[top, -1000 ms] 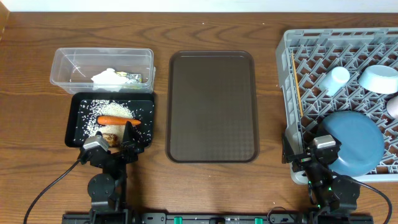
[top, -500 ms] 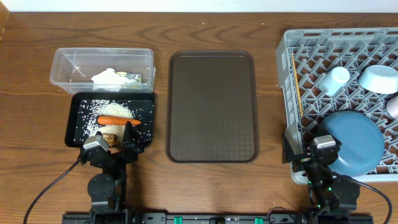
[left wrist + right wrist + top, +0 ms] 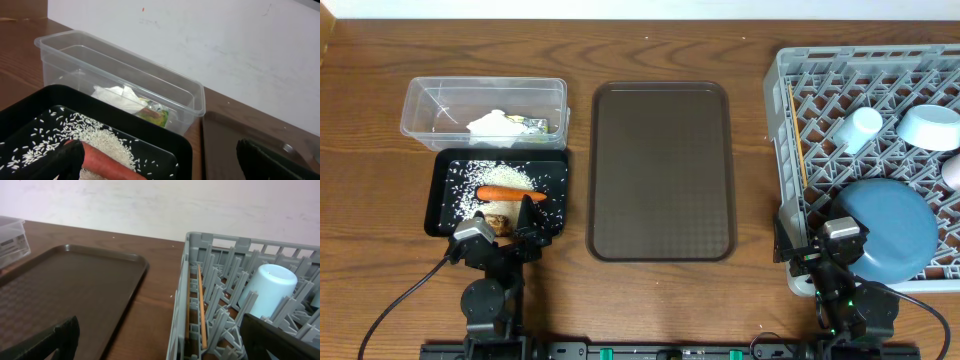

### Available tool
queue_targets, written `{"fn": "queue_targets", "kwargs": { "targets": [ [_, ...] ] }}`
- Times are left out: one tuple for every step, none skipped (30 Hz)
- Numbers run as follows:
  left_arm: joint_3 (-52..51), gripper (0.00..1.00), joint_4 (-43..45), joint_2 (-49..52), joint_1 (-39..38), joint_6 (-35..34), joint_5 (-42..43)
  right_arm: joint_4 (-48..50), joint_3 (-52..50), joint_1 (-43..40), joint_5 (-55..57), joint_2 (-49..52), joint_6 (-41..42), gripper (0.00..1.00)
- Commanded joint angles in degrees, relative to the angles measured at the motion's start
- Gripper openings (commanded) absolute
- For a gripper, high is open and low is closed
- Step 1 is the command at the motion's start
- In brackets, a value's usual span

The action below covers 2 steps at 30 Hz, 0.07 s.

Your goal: Sort waste into correct bins and load items into the dishwasher rack

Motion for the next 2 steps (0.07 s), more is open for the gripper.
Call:
{"fn": "queue_targets", "kwargs": {
  "targets": [
    [-0.9,0.98,-2.7,-0.4,-0.2,1.3,-0.9,0.0,-0.2,-0.2,-0.2,-0.3,-0.7,0.99],
    [-0.9,0.98,-2.7,-0.4,-0.2,1.3,-0.9,0.0,-0.2,-0.2,-0.2,-0.3,-0.7,0.99]
  ]
}}
